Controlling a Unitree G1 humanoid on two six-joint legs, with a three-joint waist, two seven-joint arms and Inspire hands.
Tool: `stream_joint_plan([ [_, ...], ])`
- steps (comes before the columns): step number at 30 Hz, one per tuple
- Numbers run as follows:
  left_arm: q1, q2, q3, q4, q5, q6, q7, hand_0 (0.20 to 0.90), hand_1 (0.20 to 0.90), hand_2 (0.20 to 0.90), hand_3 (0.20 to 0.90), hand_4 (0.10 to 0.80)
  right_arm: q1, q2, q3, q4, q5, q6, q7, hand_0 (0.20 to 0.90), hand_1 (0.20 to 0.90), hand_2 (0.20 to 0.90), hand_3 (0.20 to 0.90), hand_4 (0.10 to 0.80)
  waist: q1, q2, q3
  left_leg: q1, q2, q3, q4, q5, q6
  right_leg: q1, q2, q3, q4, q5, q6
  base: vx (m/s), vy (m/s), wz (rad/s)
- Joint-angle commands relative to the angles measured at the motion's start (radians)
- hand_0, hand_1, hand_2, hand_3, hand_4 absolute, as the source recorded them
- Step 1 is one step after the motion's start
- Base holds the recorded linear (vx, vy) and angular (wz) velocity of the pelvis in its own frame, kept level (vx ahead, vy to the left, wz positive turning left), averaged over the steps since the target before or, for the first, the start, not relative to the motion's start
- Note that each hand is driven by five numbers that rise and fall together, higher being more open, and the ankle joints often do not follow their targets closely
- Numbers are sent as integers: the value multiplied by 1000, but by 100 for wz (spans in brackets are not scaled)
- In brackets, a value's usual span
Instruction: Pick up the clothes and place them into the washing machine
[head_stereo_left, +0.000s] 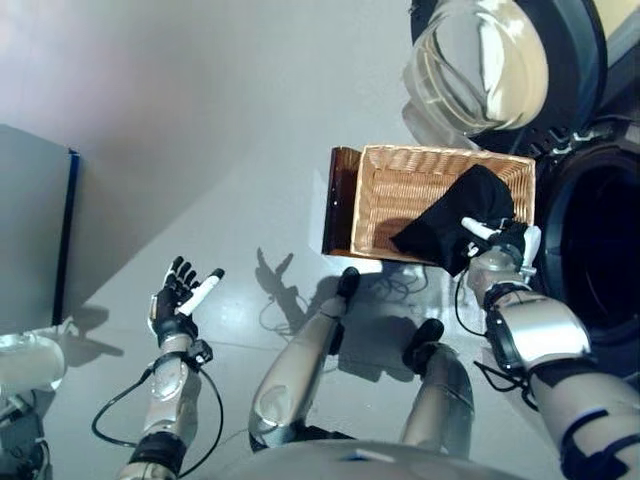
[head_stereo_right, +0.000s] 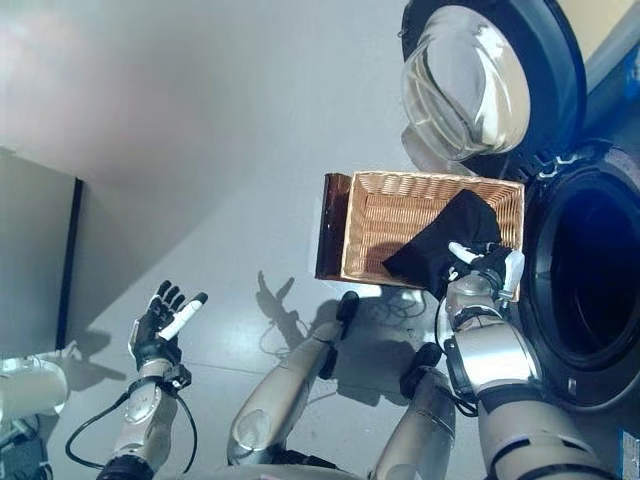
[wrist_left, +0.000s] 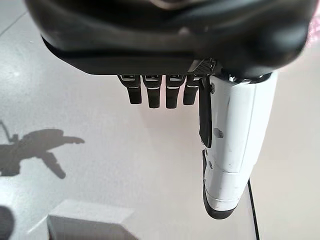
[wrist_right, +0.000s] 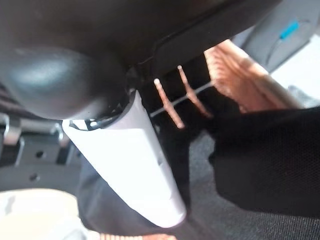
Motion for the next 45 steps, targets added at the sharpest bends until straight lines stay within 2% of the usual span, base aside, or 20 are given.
stream_joint_plan([
  [1,38,33,37,24,-9,-56,11,900,900,900,900,800,-19,-54,18,-3,-30,-42,-25,900,900,900,900,800,8,-10,-34,-47,-33,29,32,-85,-28,82,30,-2,-133,24,-1,0,0,0],
  [12,30,43,44,11,-13,-58,19,900,900,900,900,800,-57,-10,61,15,-56,-23,-27,900,900,900,900,800,14,-35,5,-82,-34,19,64,-91,-28,60,29,-7,-113,26,-4,-1,-4,2],
  [19,6,54,54,-21,-1,-63,42,900,900,900,900,800,-100,25,69,15,-31,-23,-31,900,900,900,900,800,44,-65,42,-145,-42,7,105,-102,-29,21,20,-24,-84,19,-8,-6,-6,14],
  [24,-11,60,54,-43,1,-70,62,900,900,900,900,800,-154,46,77,10,-5,-28,-34,900,900,900,900,800,68,-73,68,-188,-45,-1,122,-107,-30,-13,16,-34,-66,15,-9,2,2,8],
  [34,-30,65,40,-79,3,-78,90,900,900,900,900,800,-257,42,82,4,30,-30,-45,900,900,900,900,800,105,-52,124,-265,-60,-10,180,-122,-27,-77,3,-46,-7,-9,-12,10,13,7],
  [45,-11,59,-2,-175,7,-84,104,900,900,900,900,800,-375,-13,126,21,22,-14,-62,900,900,900,900,800,134,-15,126,-371,-88,-28,229,-133,-22,-173,-18,-68,67,-38,-14,9,6,7],
])
